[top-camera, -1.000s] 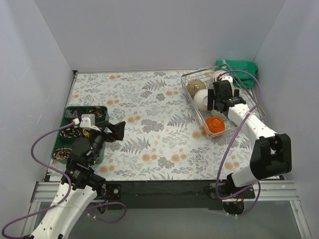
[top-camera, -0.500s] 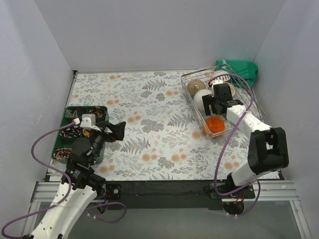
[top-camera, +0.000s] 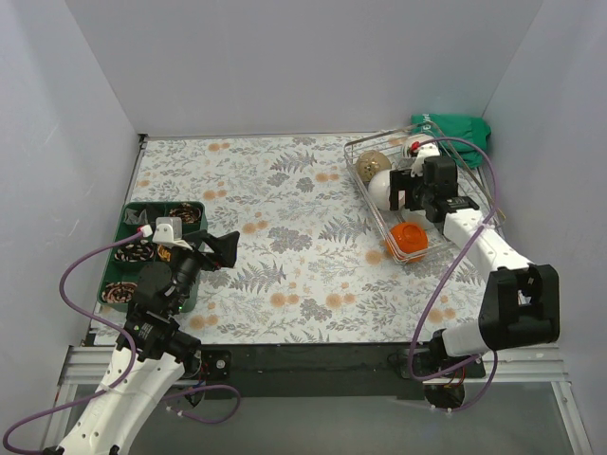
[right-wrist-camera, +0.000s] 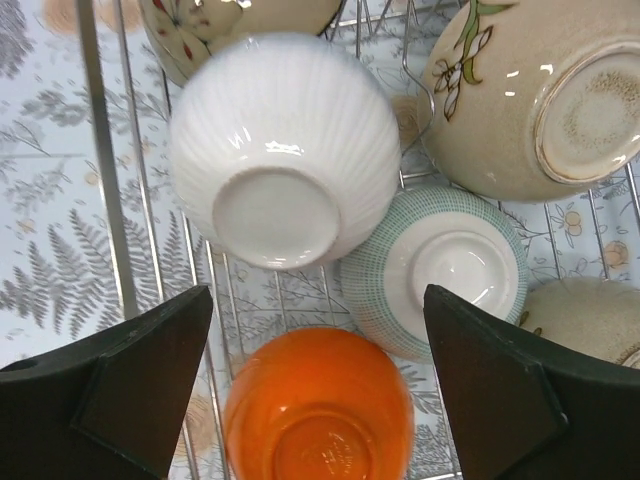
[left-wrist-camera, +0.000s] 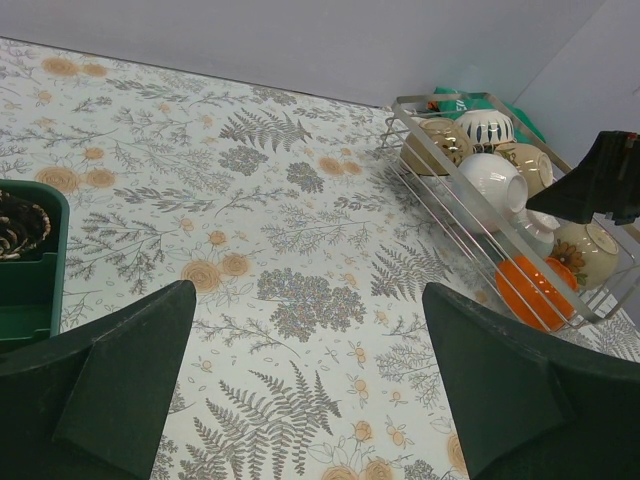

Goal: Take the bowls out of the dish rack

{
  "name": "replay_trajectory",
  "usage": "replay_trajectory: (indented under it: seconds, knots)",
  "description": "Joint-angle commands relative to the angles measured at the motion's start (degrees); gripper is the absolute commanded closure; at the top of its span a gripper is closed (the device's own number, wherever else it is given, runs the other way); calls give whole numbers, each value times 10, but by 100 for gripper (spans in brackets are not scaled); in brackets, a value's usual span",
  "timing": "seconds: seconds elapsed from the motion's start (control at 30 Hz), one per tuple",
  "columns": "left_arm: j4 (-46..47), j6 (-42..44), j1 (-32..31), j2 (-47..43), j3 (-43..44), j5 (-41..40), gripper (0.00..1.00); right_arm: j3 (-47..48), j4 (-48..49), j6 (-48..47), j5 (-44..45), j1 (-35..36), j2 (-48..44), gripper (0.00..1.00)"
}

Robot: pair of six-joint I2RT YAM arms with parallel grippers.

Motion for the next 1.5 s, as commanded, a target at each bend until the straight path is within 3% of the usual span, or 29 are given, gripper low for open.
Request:
replay_trajectory:
  seconds: [0.0, 0.27, 0.4, 0.8, 1.13, 1.47]
  knots:
    - [-4, 9, -3, 2, 20, -2, 2, 9, 48, 99, -15, 19, -24, 6]
    - [-5, 9, -3, 2, 20, -1, 2, 106, -18, 228, 300, 137, 34, 4]
    - [-5, 8, -3, -3, 19, -3, 2, 165, -62, 276, 404, 175, 93, 1]
    - [-5, 8, -17, -22, 18, -8, 2, 350, -226, 351, 543, 215, 264, 1]
    - [-7, 10, -31, -33, 18, -14, 2, 398, -281, 379, 601, 219, 334, 1]
    - [-8, 9, -34, -37, 18, -17, 2, 446, -295, 369, 558, 203, 385, 1]
